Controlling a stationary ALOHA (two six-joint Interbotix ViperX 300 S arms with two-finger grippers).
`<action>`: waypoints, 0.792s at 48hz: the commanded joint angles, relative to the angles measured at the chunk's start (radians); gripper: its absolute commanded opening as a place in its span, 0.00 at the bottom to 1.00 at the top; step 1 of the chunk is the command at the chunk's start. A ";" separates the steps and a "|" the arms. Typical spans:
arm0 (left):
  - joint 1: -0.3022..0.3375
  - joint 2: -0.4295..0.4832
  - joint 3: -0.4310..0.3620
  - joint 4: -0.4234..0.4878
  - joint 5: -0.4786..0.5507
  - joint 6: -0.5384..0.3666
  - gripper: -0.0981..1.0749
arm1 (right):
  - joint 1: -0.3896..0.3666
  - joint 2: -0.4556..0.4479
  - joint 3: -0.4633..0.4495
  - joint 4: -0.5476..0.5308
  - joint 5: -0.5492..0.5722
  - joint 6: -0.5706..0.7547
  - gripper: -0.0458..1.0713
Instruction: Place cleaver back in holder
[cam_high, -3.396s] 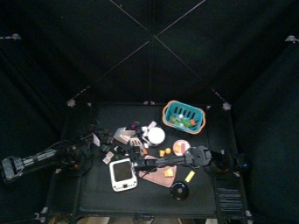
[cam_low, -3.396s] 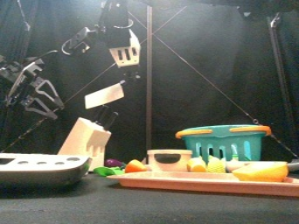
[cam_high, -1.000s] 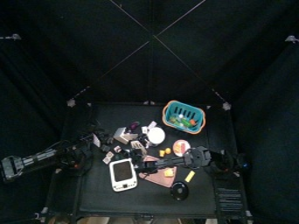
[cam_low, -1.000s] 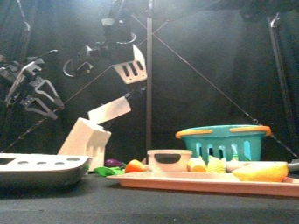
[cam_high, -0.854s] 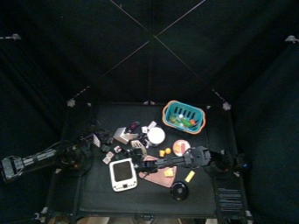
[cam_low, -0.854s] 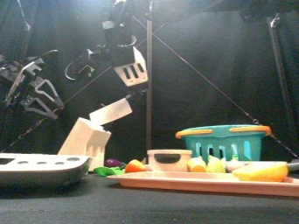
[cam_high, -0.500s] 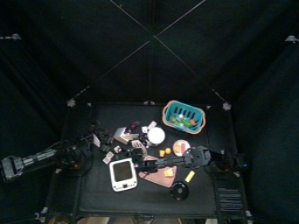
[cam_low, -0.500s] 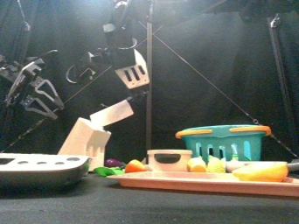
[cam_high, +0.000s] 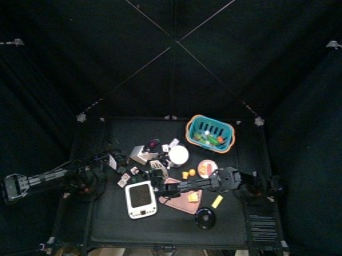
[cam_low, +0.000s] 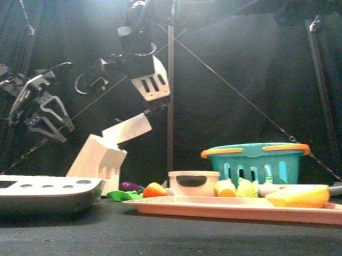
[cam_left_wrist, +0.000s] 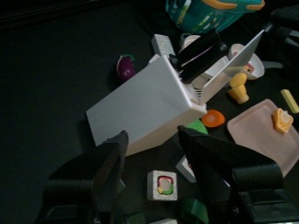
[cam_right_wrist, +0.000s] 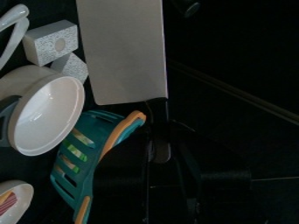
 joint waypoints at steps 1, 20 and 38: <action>0.000 0.006 -0.026 -0.009 -0.003 0.002 0.82 | -0.006 -0.035 -0.023 -0.005 0.002 -0.002 0.52; -0.006 0.044 -0.034 -0.012 -0.009 0.002 0.82 | -0.002 -0.012 -0.015 -0.002 -0.015 -0.006 0.52; -0.008 0.155 -0.054 -0.012 -0.067 0.000 0.82 | 0.002 -0.002 -0.011 0.002 -0.021 -0.006 0.52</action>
